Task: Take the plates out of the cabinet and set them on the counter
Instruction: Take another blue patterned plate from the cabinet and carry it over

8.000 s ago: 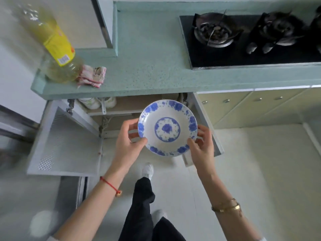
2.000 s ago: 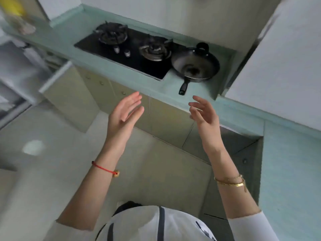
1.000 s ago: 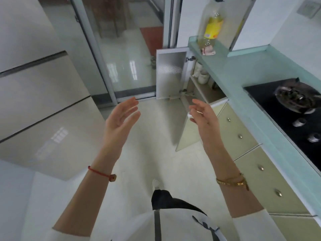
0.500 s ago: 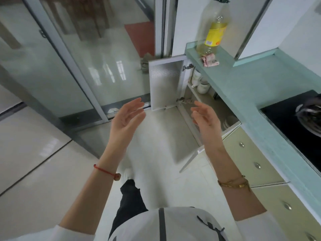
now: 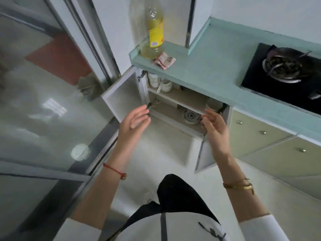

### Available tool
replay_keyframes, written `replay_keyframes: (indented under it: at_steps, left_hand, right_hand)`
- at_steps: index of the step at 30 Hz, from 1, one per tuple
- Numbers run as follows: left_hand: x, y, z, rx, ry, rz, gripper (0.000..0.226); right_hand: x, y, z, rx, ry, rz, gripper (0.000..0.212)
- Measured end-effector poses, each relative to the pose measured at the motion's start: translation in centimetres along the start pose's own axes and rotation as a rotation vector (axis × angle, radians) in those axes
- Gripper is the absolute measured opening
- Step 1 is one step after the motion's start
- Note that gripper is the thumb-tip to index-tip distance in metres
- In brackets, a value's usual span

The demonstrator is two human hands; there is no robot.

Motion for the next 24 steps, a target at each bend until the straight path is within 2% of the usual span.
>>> replay_keyframes:
  at_steps: [7, 14, 19, 24]
  left_hand:
    - [-0.9, -11.6, 1.1, -0.196, -0.077, -0.065, 0.036]
    - [-3.8, -22.8, 4.8, -0.277, -0.164, -0.144, 0.033]
    - [-8.8, -30.4, 7.7, -0.32, -0.268, -0.216, 0.033]
    - [-16.9, -38.5, 11.1, -0.343, -0.385, -0.274, 0.034]
  right_hand:
    - [3.6, -3.5, 1.8, 0.175, 0.094, 0.123, 0.027]
    - [10.6, -10.2, 2.4, 0.216, 0.205, 0.273, 0.026]
    - [17.9, -14.7, 3.1, 0.261, 0.242, 0.367, 0.027]
    - [29.0, -18.4, 4.2, 0.298, 0.256, 0.459, 0.025]
Point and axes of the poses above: each hand's wrist, its own y-axis away from the middle knuckle, its own z-axis out of the palm, x = y × z, the point moved 6 cm from there along -y, towards the middle knuckle, and after that the axes turned 14 degrees about -z, right-handed, at the moved point
